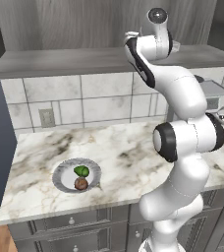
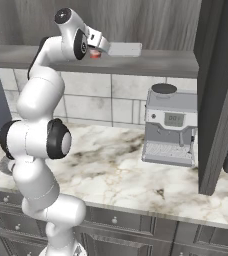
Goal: Pick the avocado and bread from the counter and place them on the plate. Then pick the jam from the cabinet and place it next to the plate. Lastly close the cabinet door.
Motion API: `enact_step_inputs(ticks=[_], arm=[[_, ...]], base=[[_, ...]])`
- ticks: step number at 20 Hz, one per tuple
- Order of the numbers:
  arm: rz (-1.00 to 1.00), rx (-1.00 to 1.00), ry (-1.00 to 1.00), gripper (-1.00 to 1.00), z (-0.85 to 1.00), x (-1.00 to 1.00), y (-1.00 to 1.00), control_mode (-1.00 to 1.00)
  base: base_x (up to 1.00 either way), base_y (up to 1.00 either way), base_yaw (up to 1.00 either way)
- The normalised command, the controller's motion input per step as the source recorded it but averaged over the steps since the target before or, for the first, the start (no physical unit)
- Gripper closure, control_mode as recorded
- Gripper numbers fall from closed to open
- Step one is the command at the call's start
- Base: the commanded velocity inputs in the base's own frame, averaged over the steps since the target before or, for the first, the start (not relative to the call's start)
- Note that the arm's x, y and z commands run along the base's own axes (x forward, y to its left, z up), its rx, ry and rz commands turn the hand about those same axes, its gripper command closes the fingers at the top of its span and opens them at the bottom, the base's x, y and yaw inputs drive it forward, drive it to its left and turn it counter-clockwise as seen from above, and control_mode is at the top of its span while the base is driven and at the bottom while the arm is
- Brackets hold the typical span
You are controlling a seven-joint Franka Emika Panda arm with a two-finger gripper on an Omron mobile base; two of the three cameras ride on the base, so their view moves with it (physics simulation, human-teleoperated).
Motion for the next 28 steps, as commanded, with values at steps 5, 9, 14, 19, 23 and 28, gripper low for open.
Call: enact_step_inputs(ticks=[5,9,14,19,23,28], arm=[[0.00,0.00,-0.04,1.00,0.00,-0.45,0.00,-1.00],[0.00,0.00,-0.05,1.00,0.06,-0.64,0.00,-1.00],[0.00,0.00,-0.04,1.00,0.12,-0.77,0.04,-1.00],[0.00,0.00,0.00,1.00,0.28,-0.92,0.16,-1.00],[0.02,0.00,0.00,1.00,0.22,-0.90,0.22,-1.00],[0.14,0.00,0.00,1.00,0.02,-0.93,0.15,-1.00]], base=[[0.00,0.00,0.00],[0.00,0.00,0.00],[0.00,0.00,0.00],[0.00,0.00,0.00],[0.00,0.00,0.00],[0.00,0.00,0.00]])
